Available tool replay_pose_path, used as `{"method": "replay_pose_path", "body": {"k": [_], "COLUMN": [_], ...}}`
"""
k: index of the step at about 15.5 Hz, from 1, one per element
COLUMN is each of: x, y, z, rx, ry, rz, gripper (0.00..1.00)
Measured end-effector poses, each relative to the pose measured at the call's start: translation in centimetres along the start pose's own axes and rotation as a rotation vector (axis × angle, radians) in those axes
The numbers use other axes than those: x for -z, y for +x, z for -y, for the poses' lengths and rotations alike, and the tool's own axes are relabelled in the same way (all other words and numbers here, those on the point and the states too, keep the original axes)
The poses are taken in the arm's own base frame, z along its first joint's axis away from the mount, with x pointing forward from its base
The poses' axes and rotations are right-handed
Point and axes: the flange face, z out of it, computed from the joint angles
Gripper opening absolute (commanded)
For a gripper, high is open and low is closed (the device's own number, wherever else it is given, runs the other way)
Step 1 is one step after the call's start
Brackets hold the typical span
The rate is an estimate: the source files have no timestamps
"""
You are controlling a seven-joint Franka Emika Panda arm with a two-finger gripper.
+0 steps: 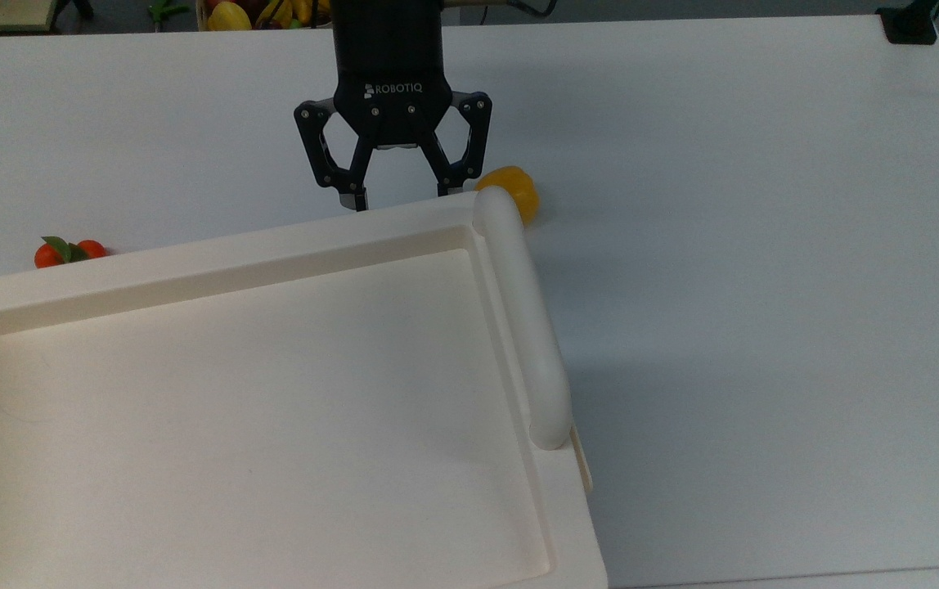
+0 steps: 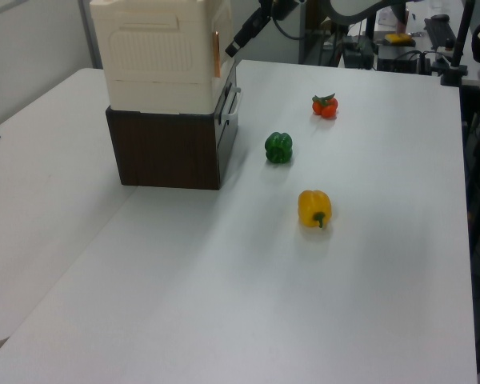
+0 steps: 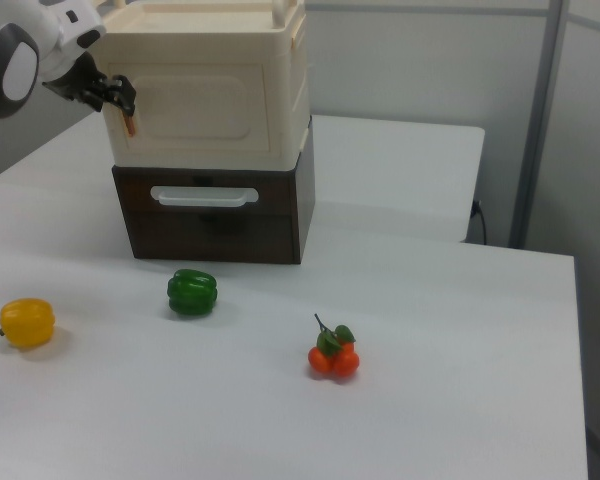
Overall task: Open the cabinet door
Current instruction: 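Lower the open gripper toward the orange handle of the cabinet door, then close the gripper on the orange door handle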
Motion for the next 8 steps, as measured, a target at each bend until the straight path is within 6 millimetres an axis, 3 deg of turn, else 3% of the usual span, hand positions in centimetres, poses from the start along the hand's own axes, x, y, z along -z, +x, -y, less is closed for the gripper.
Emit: {"method": "replay_pose_path", "body": {"k": [4,8], "x": [-1.3,-2.4], "y": [1.0,1.1], "z": [0.0,0.2], "rx": [0.001,0.003], "ry": [-0.001,-0.001], "rz": [-0.032,-0.072], "gripper": [0.61,0.48]}}
